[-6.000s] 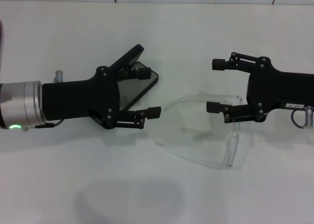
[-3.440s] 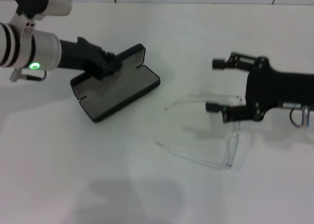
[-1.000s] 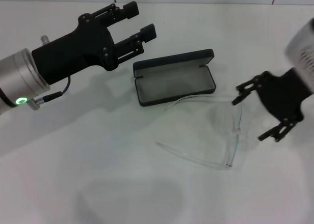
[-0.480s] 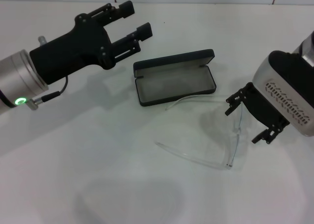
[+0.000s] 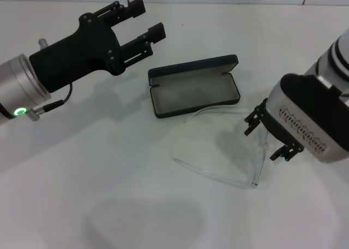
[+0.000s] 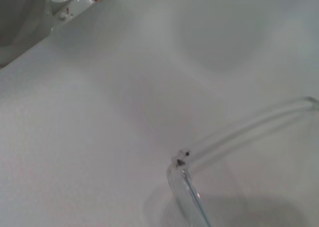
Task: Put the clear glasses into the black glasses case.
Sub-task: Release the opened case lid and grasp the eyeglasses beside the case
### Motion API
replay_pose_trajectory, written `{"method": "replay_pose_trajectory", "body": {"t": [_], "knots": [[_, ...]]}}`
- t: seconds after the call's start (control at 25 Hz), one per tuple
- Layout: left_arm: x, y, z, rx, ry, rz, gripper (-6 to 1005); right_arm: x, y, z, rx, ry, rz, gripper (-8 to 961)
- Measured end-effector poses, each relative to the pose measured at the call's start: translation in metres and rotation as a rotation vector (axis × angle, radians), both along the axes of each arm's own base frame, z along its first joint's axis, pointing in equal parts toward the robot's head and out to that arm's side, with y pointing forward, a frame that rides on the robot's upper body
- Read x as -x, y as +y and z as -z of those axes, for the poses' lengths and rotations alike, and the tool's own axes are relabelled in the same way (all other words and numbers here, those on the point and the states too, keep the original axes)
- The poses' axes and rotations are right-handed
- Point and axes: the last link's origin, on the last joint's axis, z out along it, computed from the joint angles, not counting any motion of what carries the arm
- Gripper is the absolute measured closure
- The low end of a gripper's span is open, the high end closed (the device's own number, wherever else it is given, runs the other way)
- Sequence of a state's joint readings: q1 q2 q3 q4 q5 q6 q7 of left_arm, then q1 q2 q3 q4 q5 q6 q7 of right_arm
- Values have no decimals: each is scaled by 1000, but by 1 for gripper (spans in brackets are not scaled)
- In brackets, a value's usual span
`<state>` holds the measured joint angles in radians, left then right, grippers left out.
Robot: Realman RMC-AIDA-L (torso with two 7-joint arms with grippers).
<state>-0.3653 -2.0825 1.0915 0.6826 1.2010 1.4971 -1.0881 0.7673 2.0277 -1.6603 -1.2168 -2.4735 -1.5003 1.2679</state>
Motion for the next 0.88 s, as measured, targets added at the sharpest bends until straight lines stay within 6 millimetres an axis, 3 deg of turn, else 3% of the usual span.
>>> {"method": "replay_pose_trajectory", "body": {"t": [0.56, 0.88], "knots": [[3, -4, 0, 6, 2, 0, 351, -4, -7, 15, 30, -43, -34, 333], [2, -4, 1, 16, 16, 5, 351, -9, -8, 19, 31, -55, -29, 457]]}}
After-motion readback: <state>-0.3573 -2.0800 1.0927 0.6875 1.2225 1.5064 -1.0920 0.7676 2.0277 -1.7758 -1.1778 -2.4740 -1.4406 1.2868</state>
